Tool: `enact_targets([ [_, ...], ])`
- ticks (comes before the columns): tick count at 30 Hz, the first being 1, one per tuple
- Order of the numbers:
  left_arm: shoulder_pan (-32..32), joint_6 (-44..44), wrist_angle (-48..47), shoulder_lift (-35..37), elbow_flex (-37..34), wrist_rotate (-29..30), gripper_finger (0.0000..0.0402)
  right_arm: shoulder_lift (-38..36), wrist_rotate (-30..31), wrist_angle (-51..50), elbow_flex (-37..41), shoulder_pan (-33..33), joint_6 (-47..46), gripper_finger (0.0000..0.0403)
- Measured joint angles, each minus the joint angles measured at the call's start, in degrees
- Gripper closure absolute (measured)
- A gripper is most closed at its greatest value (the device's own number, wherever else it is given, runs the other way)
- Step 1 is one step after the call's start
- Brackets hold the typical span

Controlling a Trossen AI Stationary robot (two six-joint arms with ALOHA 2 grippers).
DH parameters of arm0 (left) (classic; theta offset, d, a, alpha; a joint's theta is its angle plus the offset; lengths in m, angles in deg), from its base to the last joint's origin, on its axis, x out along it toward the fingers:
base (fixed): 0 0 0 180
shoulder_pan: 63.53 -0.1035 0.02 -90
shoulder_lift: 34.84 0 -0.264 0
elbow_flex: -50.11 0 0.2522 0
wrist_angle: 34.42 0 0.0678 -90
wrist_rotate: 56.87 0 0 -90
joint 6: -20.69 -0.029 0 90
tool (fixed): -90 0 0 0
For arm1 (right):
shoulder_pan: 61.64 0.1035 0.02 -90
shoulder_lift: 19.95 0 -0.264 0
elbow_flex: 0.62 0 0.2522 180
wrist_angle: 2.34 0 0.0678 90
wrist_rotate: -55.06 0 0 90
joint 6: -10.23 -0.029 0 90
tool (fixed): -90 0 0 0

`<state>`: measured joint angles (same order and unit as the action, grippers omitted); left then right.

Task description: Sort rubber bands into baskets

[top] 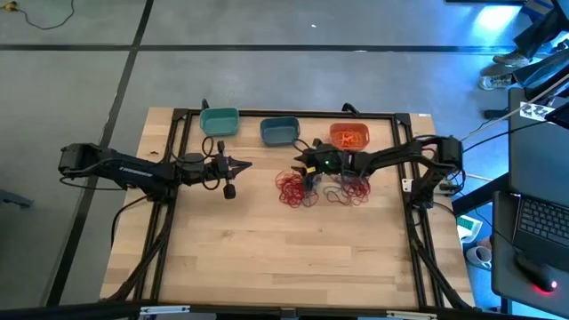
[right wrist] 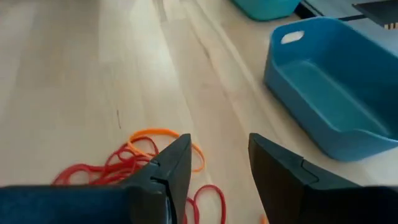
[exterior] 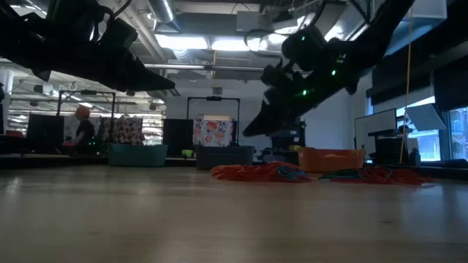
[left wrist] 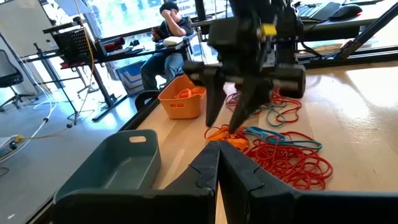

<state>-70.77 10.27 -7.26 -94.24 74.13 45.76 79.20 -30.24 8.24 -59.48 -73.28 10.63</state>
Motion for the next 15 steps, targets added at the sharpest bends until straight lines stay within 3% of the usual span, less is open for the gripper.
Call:
enact_targets([
  [8,0.02,0.0,0.09,0.0,0.0,0.0,0.0396,7.3,-5.51,4.8,-0.77,0.0,2.43,0.0243],
  [15,0.02,-0.02,0.08,0.0,0.0,0.0,0.0396,12.34,-7.7,3.32,-5.04,0.0,3.11,0.0243],
])
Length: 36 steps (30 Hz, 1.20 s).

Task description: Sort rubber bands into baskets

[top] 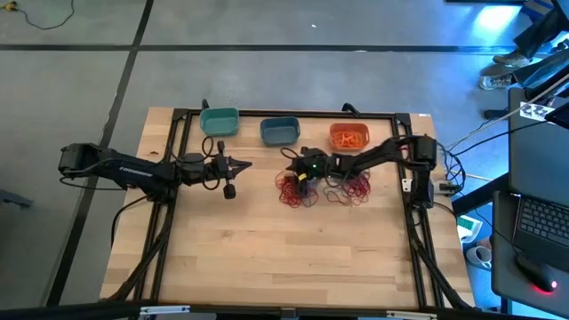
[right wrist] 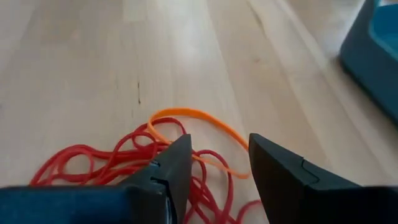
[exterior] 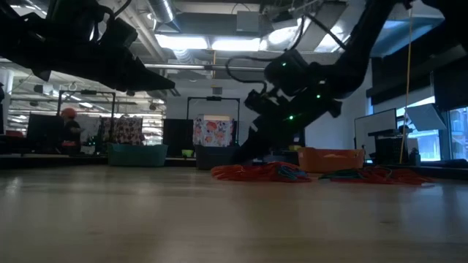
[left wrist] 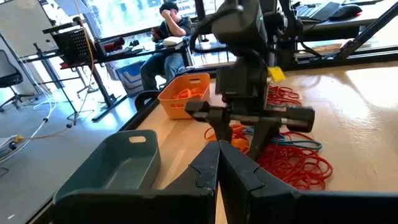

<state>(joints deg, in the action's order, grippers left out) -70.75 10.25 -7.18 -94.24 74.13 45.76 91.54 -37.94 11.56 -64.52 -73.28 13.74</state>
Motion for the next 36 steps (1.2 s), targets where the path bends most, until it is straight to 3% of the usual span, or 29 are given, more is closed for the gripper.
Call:
enact_targets([
  [9,0.0,-0.01,-0.06,0.0,0.0,0.0,0.0396,1.3,4.91,-3.72,-1.43,0.0,1.51,0.0258],
  [19,0.0,-0.01,-0.06,0.0,0.0,0.0,0.0396,1.3,7.38,-4.22,-1.43,0.0,3.36,0.0393],
  [25,-0.02,-0.01,-0.06,0.0,0.0,0.0,0.0396,1.26,11.13,-4.31,-1.43,0.04,4.07,0.0388],
  [36,0.0,-0.03,-0.15,0.0,0.0,0.0,0.0396,-4.34,11.45,-8.59,-1.5,0.07,2.76,0.04],
])
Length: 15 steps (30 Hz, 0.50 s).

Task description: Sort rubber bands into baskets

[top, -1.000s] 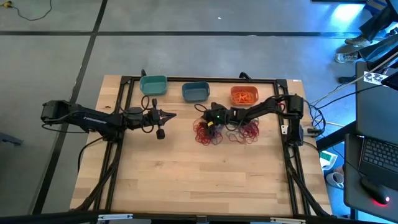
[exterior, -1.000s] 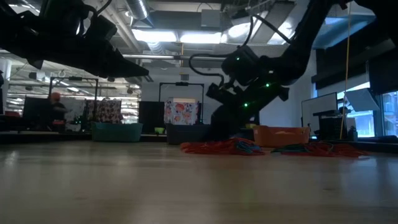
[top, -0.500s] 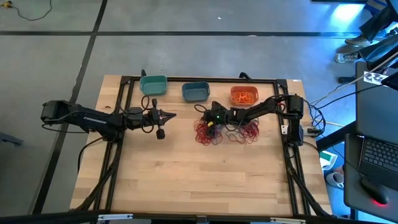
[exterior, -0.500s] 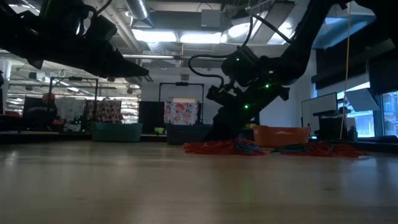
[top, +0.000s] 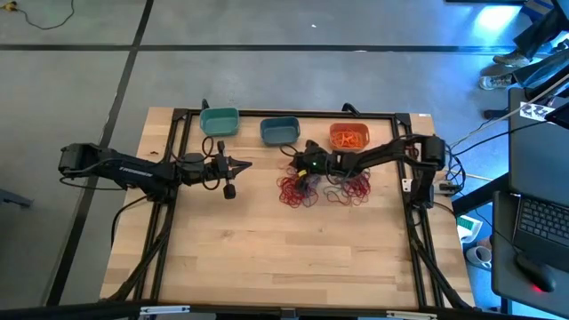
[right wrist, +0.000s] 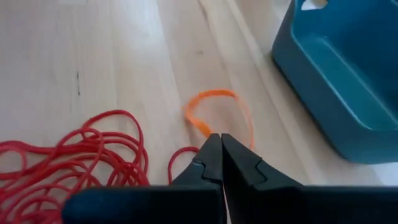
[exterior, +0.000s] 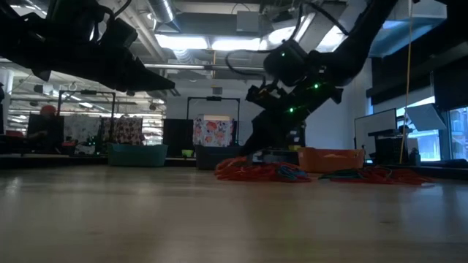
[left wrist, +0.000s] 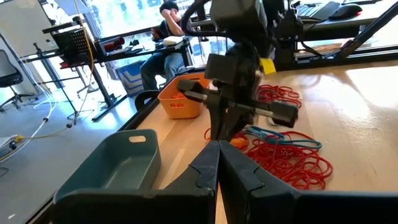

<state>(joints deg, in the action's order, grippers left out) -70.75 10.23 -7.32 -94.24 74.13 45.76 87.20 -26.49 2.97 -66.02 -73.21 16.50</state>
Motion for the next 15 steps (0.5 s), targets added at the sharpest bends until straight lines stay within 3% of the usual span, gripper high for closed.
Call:
enact_targets([
  [8,0.0,0.0,0.0,0.0,0.0,0.0,0.0396,-2.74,2.17,-3.83,0.0,0.12,-1.47,0.0401],
  [15,-0.02,0.0,-0.25,-0.01,0.0,0.0,0.0396,-8.1,15.28,-11.48,0.04,2.7,-1.32,0.0401],
])
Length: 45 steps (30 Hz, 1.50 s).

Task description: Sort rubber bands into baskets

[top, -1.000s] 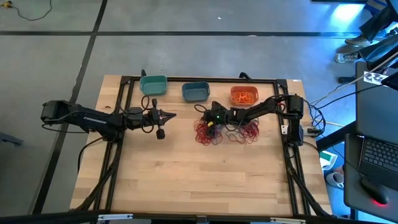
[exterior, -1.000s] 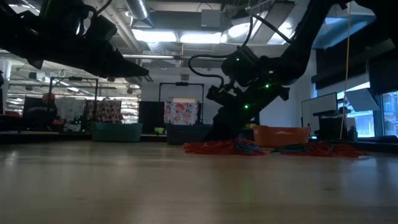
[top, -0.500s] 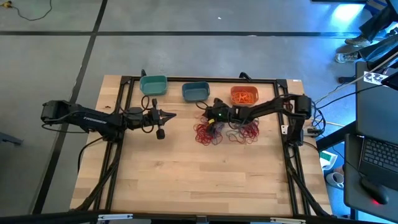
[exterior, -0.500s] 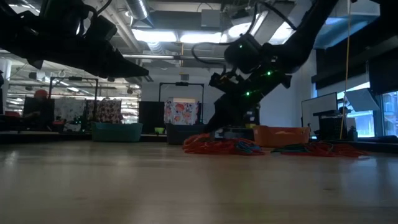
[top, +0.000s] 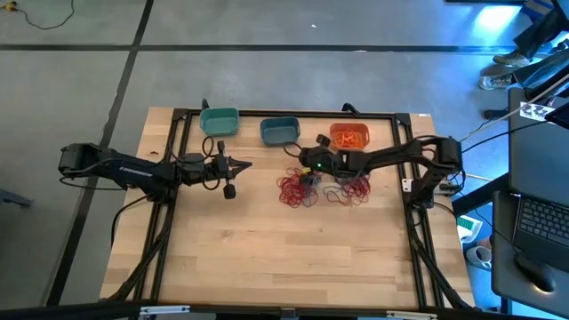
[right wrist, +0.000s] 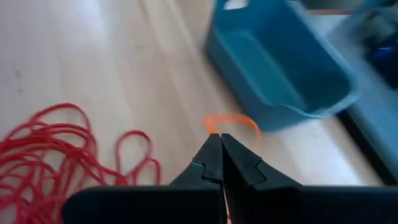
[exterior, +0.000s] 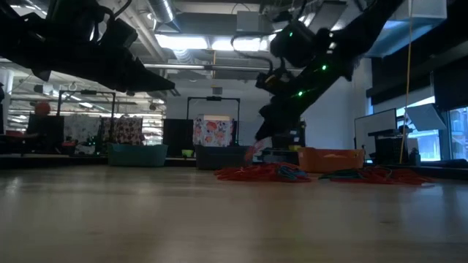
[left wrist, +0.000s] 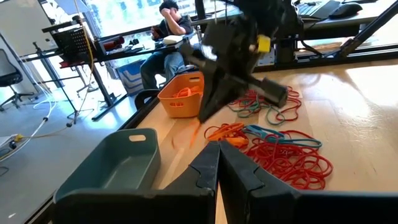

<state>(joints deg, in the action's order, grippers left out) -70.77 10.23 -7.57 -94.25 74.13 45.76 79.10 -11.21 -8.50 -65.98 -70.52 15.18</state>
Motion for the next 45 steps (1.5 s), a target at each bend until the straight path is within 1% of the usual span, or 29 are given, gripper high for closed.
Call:
enact_targets([
  [5,0.02,0.02,-0.1,-0.01,0.0,0.0,0.0396,-5.46,8.62,-7.26,0.0,1.44,-0.99,0.0401],
  [11,0.01,0.0,-0.1,0.01,0.0,0.0,0.0396,-10.61,17.45,-18.13,0.0,1.26,-5.93,0.04],
  [19,0.02,0.02,-0.12,0.01,0.0,0.0,0.0396,-13.2,32.14,-33.2,0.0,0.77,-13.73,0.04],
  [21,0.02,0.01,-0.12,0.01,0.0,0.0,0.0396,-13.2,33.89,-36.78,0.0,-0.27,-15.99,0.04],
  [24,0.0,0.0,-0.12,0.01,0.0,0.0,0.0396,-13.1,34.04,-39.31,0.0,-2.62,-18.88,0.04],
  [26,0.01,0.01,-0.12,0.0,0.0,0.0,0.0396,-12.97,32.98,-39.02,0.0,-4.44,-20.38,0.04],
  [31,0.0,0.01,-0.1,0.01,0.0,0.0,0.0396,-12.96,26.39,-37.62,0.02,-8.74,-19.85,0.0393],
  [33,0.0,0.0,-0.12,0.01,0.0,0.0,0.0396,-12.96,24.03,-37.55,0.02,-9.94,-19.8,0.0374],
  [37,0.0,0.0,-0.1,0.01,0.0,0.0,0.0396,-12.96,19.38,-37.53,0.02,-10.76,-19.73,0.0312],
  [41,0.02,0.0,-0.1,0.01,0.0,0.01,0.0396,-12.96,18.65,-37.42,0.02,-9.97,-19.69,0.0255],
  [45,0.02,0.0,-0.1,0.01,0.0,0.0,0.0396,-12.96,18.67,-36.23,0.02,-7.99,-19.02,0.0223],
])
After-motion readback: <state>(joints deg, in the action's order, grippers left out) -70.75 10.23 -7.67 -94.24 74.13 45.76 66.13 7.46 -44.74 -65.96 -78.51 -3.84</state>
